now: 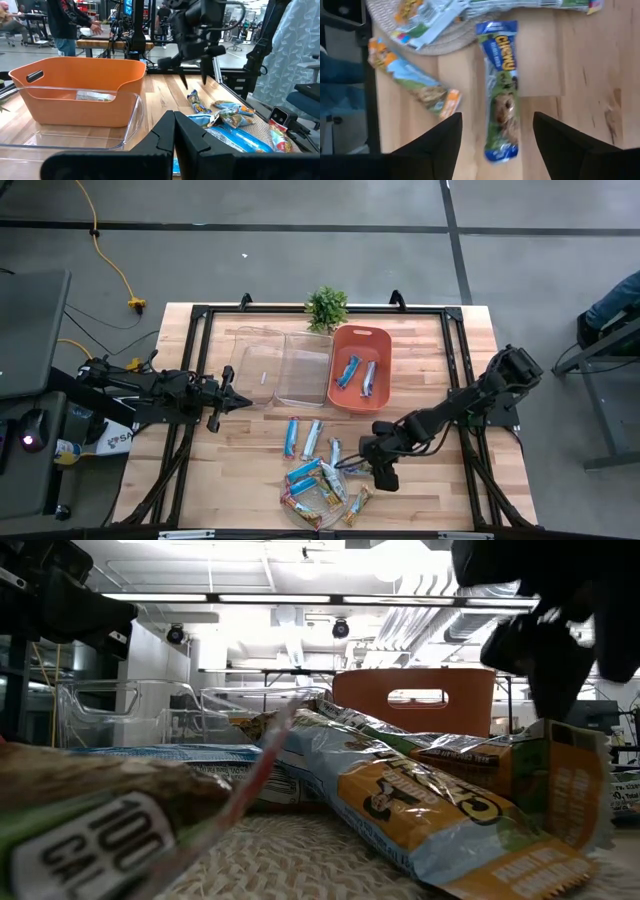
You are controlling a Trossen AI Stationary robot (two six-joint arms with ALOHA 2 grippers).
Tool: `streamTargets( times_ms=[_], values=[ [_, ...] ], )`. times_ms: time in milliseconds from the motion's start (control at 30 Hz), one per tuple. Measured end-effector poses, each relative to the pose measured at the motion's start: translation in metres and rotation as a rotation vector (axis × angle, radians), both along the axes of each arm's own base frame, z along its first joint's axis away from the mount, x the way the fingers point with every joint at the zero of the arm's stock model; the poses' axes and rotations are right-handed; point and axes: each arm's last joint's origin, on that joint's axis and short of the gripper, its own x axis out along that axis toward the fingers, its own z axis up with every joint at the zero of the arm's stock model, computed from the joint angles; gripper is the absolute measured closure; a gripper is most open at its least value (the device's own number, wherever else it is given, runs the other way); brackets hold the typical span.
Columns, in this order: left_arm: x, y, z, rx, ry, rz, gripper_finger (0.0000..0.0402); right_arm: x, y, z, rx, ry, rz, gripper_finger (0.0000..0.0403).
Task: Pick and place Granola Bars by type
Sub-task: Put the green granola bar into the orange bin
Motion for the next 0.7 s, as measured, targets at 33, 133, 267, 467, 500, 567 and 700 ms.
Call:
streamTargets(
  times_ms=[33, 133, 267, 467, 500, 567, 700],
  values=[
    [0.0, 0.0, 0.0, 0.0, 0.0, 0.0, 0.04, -0.001, -0.001, -0.004, 0.006, -0.001, -0.01, 0.0175],
    [0.0, 0.0, 0.0, 0.0, 0.0, 0.0, 0.04, -0.004, -0.005, -0.013, 0.016, 0.008, -0.033, 0.0175],
    [0.0, 0.0, 0.0, 0.0, 0.0, 0.0, 0.04, -0.009, -0.006, -0.024, 0.034, 0.011, -0.043, 0.0172],
    [0.0, 0.0, 0.0, 0.0, 0.0, 0.0, 0.04, -0.016, -0.005, -0.033, 0.034, 0.021, -0.044, 0.0171],
    [0.0, 0.0, 0.0, 0.0, 0.0, 0.0, 0.04, -0.016, -0.005, -0.034, 0.03, 0.019, -0.046, 0.0171],
    [0.0, 0.0, 0.0, 0.0, 0.0, 0.0, 0.04, -0.015, -0.005, -0.033, 0.016, -0.001, -0.039, 0.0171],
    [0.0, 0.0, 0.0, 0.0, 0.0, 0.0, 0.04, -0.013, -0.003, -0.037, -0.021, -0.042, 0.009, 0.0171]
  ],
)
